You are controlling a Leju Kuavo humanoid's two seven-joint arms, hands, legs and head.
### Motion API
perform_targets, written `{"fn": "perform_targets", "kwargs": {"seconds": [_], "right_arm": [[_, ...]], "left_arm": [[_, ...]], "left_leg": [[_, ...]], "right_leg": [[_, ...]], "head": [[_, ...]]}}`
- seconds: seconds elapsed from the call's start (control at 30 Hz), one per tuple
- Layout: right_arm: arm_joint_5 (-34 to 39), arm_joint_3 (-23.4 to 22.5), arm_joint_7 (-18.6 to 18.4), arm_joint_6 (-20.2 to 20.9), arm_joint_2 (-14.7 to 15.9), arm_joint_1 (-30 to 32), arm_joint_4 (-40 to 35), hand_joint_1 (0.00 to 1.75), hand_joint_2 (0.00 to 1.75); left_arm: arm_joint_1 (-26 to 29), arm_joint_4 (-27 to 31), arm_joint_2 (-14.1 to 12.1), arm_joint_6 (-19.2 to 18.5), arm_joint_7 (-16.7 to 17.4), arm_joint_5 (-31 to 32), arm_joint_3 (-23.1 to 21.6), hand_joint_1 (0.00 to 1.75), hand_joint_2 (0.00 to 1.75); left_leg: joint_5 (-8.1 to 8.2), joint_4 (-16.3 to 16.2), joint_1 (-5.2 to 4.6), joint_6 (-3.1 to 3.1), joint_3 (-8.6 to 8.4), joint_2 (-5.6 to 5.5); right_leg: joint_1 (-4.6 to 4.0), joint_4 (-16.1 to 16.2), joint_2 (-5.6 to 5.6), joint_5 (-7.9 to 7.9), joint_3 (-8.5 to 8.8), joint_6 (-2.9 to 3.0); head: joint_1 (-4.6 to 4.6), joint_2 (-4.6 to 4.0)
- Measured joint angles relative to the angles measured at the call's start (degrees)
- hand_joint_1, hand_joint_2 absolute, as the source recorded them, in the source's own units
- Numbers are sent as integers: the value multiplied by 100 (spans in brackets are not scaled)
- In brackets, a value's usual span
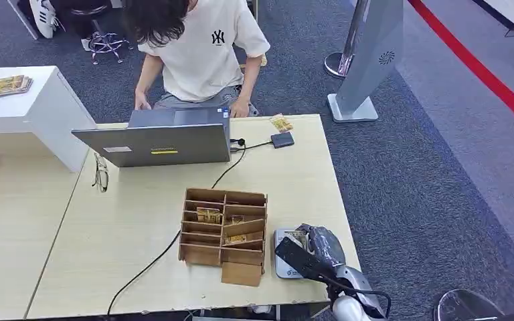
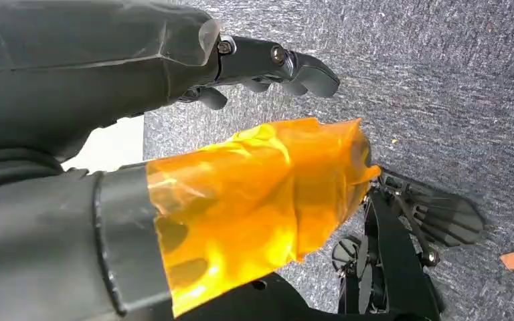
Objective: Pass the card to the sensor for recognition and then transmit it.
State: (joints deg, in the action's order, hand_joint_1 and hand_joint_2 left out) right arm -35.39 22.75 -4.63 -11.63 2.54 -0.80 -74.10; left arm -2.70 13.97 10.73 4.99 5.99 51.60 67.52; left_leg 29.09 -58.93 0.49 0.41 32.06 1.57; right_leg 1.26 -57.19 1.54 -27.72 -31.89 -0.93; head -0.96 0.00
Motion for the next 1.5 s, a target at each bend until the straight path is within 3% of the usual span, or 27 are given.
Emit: {"fn": "perform_targets", "kwargs": {"seconds": [1.5], "right_arm": [[0,0,0,20,0,-7,20,175,175]], "left_arm": [[3,0,0,-7,9,-28,9,0,0]], "left_leg": [[0,0,0,0,0,0]], "right_leg": [[0,0,0,0,0,0]], "head": [[0,0]]}}
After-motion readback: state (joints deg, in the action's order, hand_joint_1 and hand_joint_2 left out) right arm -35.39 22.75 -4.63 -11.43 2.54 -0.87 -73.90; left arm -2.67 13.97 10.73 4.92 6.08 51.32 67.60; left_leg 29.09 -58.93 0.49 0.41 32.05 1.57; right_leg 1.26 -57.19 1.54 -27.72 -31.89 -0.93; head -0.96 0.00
